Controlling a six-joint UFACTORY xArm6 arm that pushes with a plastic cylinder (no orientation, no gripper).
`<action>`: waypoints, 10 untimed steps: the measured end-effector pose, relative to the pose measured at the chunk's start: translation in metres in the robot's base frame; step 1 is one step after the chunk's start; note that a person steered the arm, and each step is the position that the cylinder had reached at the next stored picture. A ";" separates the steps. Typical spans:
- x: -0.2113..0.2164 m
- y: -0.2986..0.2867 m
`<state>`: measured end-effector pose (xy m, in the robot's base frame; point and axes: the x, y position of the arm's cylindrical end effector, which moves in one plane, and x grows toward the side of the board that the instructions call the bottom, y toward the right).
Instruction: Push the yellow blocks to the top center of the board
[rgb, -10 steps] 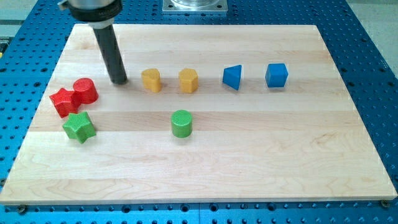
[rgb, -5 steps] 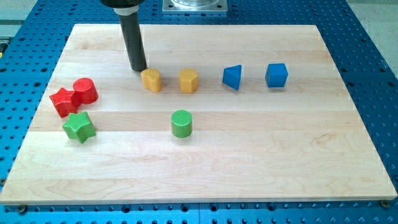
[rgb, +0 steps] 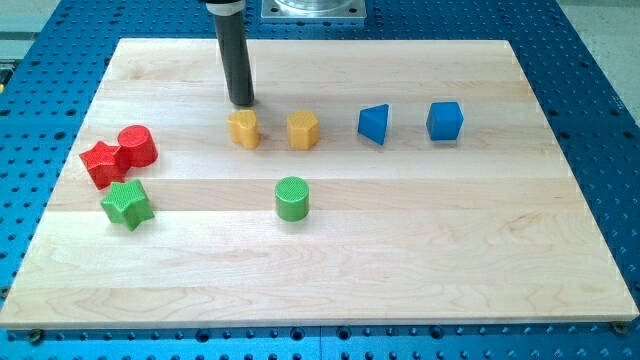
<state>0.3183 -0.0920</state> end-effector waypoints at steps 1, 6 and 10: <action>0.013 0.067; 0.104 0.037; 0.107 -0.067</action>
<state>0.4253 -0.1591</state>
